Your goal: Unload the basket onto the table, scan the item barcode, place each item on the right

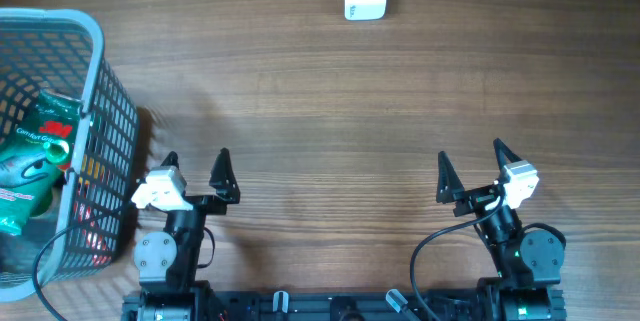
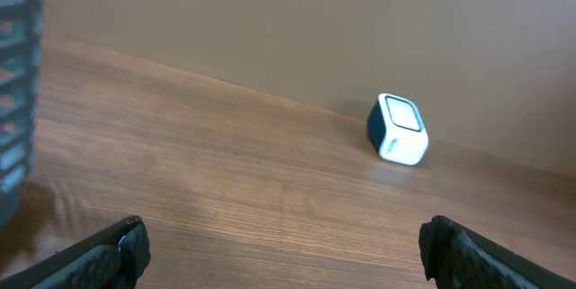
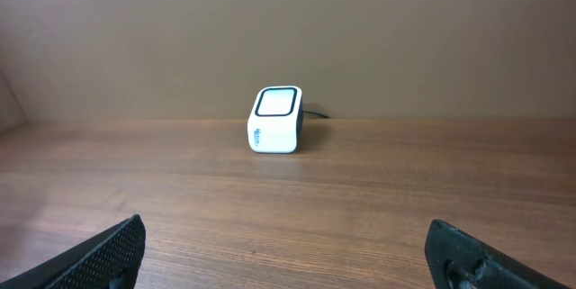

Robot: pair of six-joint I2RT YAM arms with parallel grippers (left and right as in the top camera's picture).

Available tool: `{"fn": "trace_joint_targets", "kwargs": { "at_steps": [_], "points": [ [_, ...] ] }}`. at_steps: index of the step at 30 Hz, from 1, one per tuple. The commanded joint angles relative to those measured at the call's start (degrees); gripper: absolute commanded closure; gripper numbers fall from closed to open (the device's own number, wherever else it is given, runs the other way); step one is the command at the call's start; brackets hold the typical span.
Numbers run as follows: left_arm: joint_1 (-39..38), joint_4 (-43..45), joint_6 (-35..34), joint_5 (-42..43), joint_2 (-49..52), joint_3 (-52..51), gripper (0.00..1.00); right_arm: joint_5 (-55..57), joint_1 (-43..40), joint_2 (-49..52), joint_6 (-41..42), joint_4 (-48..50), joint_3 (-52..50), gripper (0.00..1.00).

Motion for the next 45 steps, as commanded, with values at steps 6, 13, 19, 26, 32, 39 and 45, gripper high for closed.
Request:
{"fn": "trace_joint_targets", "kwargs": {
  "at_steps": [6,13,19,26,32,39,45],
  "points": [
    [0.04,12.26,-2.58,14.64,-0.44,-0.17,0.00,0.98,0.24,-0.57,1.01,0.13,-0.11,0.00],
    [0.07,27.08,-4.04,22.71,-0.44,8.04,0.00,0.98,0.24,-0.57,1.03,0.13,-0.11,0.00],
    [0.11,25.97,0.11,16.17,2.78,19.85,0.00,0.98,0.24,-0.57,1.01,0.13,-0.11,0.00],
    [0.11,9.75,1.38,7.61,21.05,41.75,0.00,0.98,0.24,-0.57,1.03,0.13,-0.11,0.00],
    [0.11,-23.54,0.28,-10.19,43.04,75.84,0.00,0.98,0.24,-0.57,1.01,0.13,-0.11,0.00],
    [0.07,-49.31,-0.15,-9.05,56.33,97.53,0.00,0.98,0.24,-0.57,1.03,0.13,-0.11,0.00],
    [0.11,-50.53,-1.70,-20.26,59.10,97.48,0.00,0.98,0.24,-0.57,1.05,0.13,-0.11,0.00]
  ]
}}
